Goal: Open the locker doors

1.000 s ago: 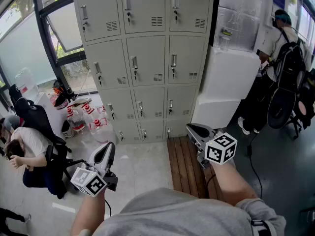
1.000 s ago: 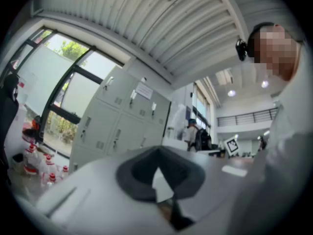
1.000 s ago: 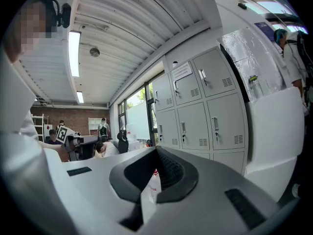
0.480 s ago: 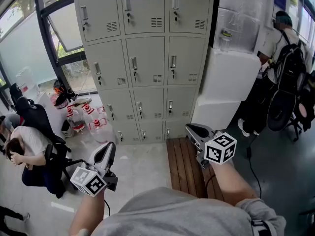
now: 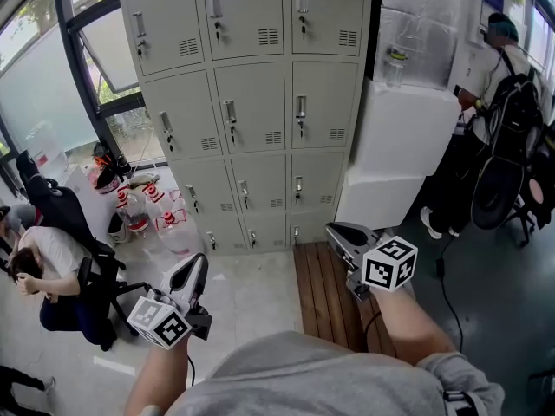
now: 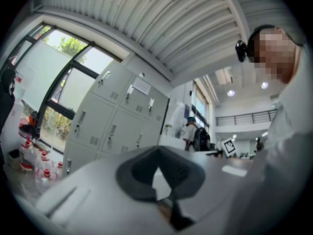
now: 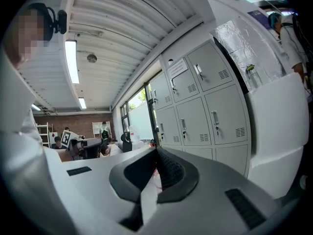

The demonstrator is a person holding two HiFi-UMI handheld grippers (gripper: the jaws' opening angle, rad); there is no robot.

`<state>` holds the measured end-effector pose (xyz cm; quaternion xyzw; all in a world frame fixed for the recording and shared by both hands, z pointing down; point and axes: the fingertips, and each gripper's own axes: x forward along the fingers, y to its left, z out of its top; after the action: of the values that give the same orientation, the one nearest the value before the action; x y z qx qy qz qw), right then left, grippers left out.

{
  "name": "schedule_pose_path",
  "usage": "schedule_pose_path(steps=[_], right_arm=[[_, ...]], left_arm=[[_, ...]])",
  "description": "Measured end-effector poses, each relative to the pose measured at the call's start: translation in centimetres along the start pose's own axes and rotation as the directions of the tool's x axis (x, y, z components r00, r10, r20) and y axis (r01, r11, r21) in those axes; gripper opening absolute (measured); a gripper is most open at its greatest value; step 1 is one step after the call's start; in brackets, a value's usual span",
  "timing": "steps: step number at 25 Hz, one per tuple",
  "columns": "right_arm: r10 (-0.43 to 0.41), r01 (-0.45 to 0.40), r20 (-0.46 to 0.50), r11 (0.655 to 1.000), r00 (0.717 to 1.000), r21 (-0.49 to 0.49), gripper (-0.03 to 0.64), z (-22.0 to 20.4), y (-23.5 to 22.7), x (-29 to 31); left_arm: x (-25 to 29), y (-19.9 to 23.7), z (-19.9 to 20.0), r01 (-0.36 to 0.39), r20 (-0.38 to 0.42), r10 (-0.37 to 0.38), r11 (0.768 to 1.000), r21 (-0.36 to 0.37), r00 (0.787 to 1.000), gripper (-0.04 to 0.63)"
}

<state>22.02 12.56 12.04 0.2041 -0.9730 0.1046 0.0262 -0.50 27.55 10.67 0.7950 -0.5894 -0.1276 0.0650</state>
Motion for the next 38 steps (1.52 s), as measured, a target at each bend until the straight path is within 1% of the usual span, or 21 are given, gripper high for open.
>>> schedule_pose_path(steps=[5,9,12,16,21,24,26,29,32,35,38], right_arm=[[-0.002,0.002,-0.021,1.0,1.0,0.013,0.0,-0.8,-1.3,2.4],[-0.008,0.008,-0.015,1.0,1.0,0.005,0.0,-0.6,-2.2,6.2],[-0.021,0.021,-0.004,1.0,1.0,-0.007,0.0,-0.3,-2.9,10.4],[-0.05,0.052,0.036,0.998,0.998,-0.038,0.0,1.4,-4.1,17.8],[-0.101,0.102,0.081,0.995,0.992,-0.012,0.0,3.9,-5.8,26.6],[-0.137,0.138,0.097,0.99,0.986,-0.007,0.0,5.1,-7.2,30.5],[-0.155,0.155,0.096,0.988,0.983,0.003,0.0,5.4,-8.4,32.5],[-0.161,0.16,0.074,0.987,0.984,0.013,0.0,5.4,-10.5,34.2],[-0.143,0.143,0.062,0.99,0.988,0.002,0.0,6.2,-13.3,35.2],[-0.096,0.097,0.054,0.995,0.994,-0.017,0.0,7.7,-15.8,36.3],[-0.019,0.022,0.051,0.998,0.999,-0.064,0.0,10.6,-17.2,38.5]], left_arm=[[1.7,2.1,-0.7,0.013,-0.016,-0.013,1.0,-0.023,1.0,0.003],[3.2,6.2,-0.7,0.03,-0.008,-0.03,0.999,-0.034,1.0,0.003],[4.9,10.7,-0.3,0.063,0.002,-0.063,0.997,-0.034,0.998,0.003],[8.7,18.5,1.6,0.134,0.025,-0.133,0.99,-0.033,0.991,0.003],[13.7,27.8,4.5,0.205,-0.02,-0.206,0.978,-0.032,0.978,0.003],[16.6,32.1,6.1,0.242,-0.044,-0.242,0.97,-0.019,0.969,0.003],[18.6,34.1,6.7,0.253,-0.046,-0.254,0.967,-0.024,0.966,0.003],[21.4,35.7,6.6,0.255,-0.04,-0.257,0.966,-0.043,0.966,0.003],[24.1,36.0,6.3,0.238,-0.036,-0.239,0.97,-0.041,0.97,0.003],[26.2,36.0,6.5,0.183,-0.014,-0.184,0.982,-0.038,0.983,0.003],[27.6,36.0,8.0,0.119,0.031,-0.119,0.993,-0.022,0.992,0.003]])
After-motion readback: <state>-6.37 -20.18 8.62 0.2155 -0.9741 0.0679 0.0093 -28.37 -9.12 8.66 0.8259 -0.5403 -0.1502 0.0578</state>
